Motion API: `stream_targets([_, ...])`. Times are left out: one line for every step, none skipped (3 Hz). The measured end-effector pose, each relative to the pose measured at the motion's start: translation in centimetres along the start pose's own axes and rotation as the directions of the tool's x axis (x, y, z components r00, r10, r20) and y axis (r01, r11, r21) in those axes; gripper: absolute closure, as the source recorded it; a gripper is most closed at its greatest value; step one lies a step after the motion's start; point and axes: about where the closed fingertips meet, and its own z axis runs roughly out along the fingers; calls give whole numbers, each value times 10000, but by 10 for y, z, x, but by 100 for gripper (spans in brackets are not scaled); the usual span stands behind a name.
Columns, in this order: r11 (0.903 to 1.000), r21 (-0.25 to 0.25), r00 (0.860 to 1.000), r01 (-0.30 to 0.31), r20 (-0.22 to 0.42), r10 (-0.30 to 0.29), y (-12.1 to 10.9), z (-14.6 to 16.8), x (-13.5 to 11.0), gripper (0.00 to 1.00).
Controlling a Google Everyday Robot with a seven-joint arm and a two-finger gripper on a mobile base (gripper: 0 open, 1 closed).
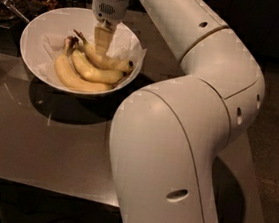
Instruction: Pick banana from white bowl
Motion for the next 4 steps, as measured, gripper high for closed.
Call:
stream_targets([9998, -165, 9998, -116, -188, 113, -4, 14, 1, 60])
stream_targets([9988, -382, 9987, -321, -399, 306, -6, 29, 7, 64])
stream_targets([9968, -533, 9968, -604, -559, 574, -8, 37, 18, 61])
stream_targets([9940, -661, 9946, -866, -633, 825, -8, 40, 28, 59])
